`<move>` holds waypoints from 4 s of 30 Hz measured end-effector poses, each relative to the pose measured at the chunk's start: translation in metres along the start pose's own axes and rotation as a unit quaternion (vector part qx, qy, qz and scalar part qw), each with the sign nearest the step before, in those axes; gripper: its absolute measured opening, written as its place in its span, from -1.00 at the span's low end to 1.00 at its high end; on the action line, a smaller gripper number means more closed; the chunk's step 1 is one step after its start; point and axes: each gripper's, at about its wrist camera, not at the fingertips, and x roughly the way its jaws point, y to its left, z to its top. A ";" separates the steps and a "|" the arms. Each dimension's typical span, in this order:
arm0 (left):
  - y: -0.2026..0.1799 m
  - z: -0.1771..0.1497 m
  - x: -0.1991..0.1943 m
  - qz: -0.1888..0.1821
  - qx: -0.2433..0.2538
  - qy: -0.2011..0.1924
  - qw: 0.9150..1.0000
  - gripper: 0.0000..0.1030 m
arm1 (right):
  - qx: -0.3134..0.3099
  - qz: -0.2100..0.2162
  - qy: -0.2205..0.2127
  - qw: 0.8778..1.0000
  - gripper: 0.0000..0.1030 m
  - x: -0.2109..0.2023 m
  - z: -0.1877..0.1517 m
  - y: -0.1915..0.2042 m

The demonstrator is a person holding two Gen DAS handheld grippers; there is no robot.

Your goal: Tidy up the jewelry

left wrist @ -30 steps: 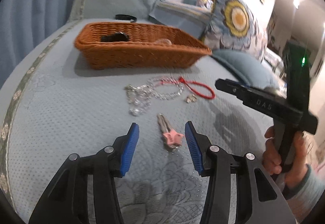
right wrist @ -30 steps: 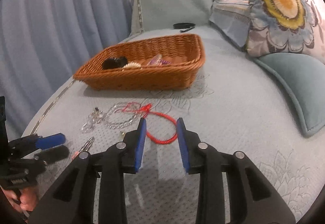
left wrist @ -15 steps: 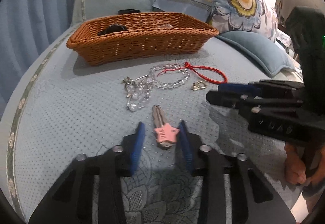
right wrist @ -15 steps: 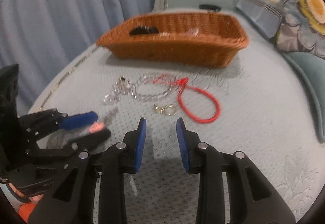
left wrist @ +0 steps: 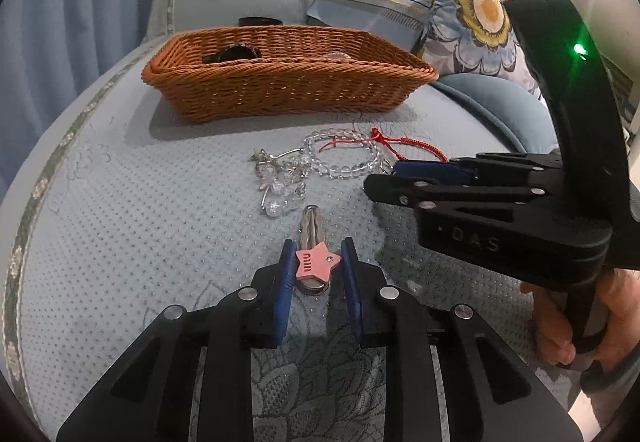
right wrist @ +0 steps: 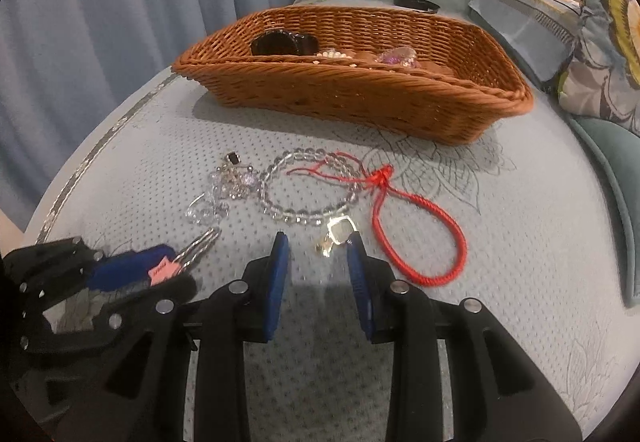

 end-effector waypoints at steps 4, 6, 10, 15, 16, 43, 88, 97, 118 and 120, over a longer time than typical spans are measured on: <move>0.000 0.000 0.000 0.000 0.000 0.000 1.000 -0.59 | -0.013 -0.019 -0.004 1.000 -0.49 -0.001 -0.002 0.007; 0.000 0.000 0.000 0.000 0.000 0.000 1.000 -0.59 | -0.020 -0.027 -0.008 0.999 -0.63 -0.004 -0.006 0.011; 0.000 0.000 -0.001 -0.002 -0.001 -0.002 1.000 -0.59 | -0.014 -0.023 -0.014 1.000 -0.91 -0.011 -0.015 0.009; 0.000 0.000 -0.002 -0.002 0.000 -0.002 1.000 -0.59 | -0.001 -0.015 -0.016 1.000 -1.00 -0.013 -0.018 0.003; 0.000 0.000 -0.002 -0.002 -0.001 -0.002 1.000 -0.59 | 0.000 -0.012 -0.016 1.000 -1.00 -0.013 -0.017 0.003; 0.005 0.000 -0.003 -0.023 -0.014 -0.004 1.000 -0.59 | 0.063 0.010 -0.003 0.998 -0.48 -0.010 -0.010 0.000; 0.013 -0.002 -0.004 -0.050 -0.030 -0.006 0.998 -0.59 | 0.013 -0.080 0.004 0.997 -0.54 0.009 0.012 0.015; 0.015 -0.003 -0.005 -0.051 -0.029 -0.008 0.998 -0.59 | 0.018 -0.060 -0.019 0.998 -0.83 -0.011 -0.006 0.011; 0.029 0.061 -0.050 -0.054 -0.022 -0.107 0.993 -0.59 | 0.053 -0.005 -0.124 0.991 -0.83 -0.103 0.036 -0.020; 0.030 0.080 -0.047 -0.056 -0.018 -0.117 0.991 -0.59 | 0.051 -0.006 -0.134 0.990 -0.83 -0.101 0.053 -0.025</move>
